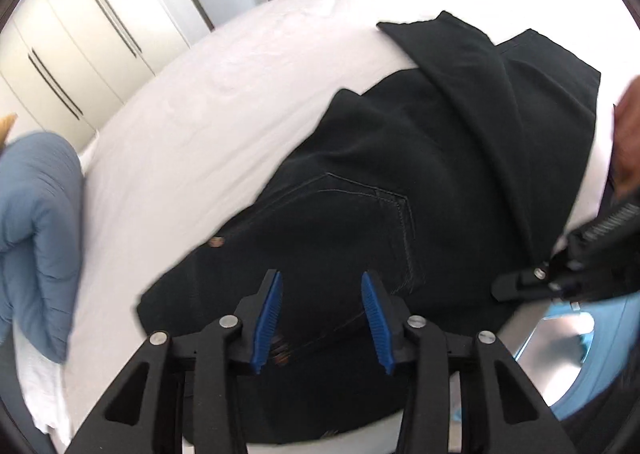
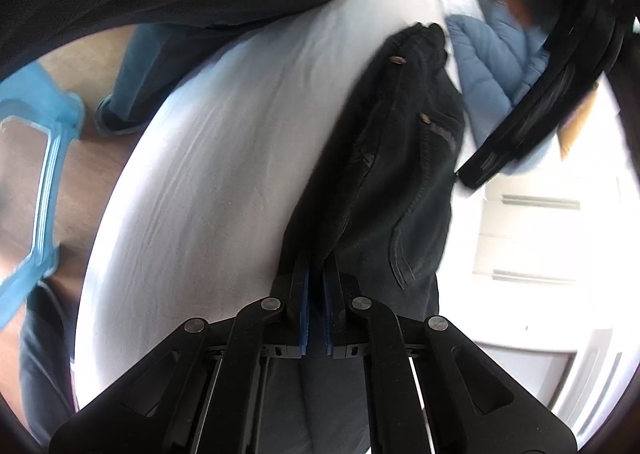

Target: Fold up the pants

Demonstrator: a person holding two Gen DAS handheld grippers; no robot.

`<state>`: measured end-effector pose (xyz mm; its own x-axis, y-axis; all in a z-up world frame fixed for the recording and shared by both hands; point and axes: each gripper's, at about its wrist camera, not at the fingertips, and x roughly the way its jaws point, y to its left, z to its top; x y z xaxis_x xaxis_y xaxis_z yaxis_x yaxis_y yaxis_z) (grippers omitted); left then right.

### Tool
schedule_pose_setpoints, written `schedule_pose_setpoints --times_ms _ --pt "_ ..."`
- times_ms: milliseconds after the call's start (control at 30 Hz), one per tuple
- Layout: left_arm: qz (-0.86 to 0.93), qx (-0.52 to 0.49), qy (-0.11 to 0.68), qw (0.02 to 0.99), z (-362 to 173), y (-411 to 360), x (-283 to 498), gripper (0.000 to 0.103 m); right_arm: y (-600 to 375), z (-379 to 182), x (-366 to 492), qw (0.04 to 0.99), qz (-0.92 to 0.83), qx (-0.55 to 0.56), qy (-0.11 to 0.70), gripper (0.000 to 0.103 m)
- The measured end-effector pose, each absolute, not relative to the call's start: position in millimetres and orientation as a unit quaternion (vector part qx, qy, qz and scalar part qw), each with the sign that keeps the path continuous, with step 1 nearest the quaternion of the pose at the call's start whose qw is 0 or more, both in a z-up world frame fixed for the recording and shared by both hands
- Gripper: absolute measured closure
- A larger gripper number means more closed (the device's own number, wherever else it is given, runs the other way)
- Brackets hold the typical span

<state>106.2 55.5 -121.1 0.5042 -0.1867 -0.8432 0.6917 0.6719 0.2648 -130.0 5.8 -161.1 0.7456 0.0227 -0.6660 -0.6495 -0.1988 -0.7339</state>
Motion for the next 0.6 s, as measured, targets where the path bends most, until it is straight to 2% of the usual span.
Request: schedule_pose_setpoints --times_ms 67,133,167,200,267,400,500,600 --pt "-0.261 0.321 0.455 0.788 -157.4 42.8 109.0 0.067 2.6 -154.2 -133.9 0.621 0.267 -0.701 0.226 0.084" --pt "-0.252 0.331 0.439 0.796 -168.4 42.2 102.6 0.067 -5.0 -140.1 -135.6 0.661 0.25 -0.666 0.239 0.062" --pt "-0.248 0.327 0.441 0.798 -166.6 43.4 102.1 0.068 -10.5 -130.6 -135.6 0.684 0.24 -0.642 0.249 0.016" --pt "-0.246 0.325 0.446 0.797 -163.3 43.6 101.9 0.07 -18.0 -118.8 -136.3 0.711 0.234 -0.611 0.26 0.0" --pt "-0.241 0.331 0.449 0.794 -156.2 39.6 100.1 0.071 -39.4 -90.0 -133.8 0.771 0.217 -0.534 0.27 0.0" --pt "-0.249 0.28 0.444 0.814 -124.8 30.5 105.2 0.071 -113.6 -37.2 -76.3 0.863 0.112 -0.318 0.376 0.0" --pt "-0.253 0.259 0.439 0.822 -118.4 12.8 115.0 0.071 -191.1 -8.0 -11.0 0.886 0.045 -0.131 0.443 0.0" --pt "-0.258 0.224 0.476 0.81 -134.4 2.3 131.4 0.071 -253.1 15.0 50.0 0.889 0.006 0.004 0.458 0.0"
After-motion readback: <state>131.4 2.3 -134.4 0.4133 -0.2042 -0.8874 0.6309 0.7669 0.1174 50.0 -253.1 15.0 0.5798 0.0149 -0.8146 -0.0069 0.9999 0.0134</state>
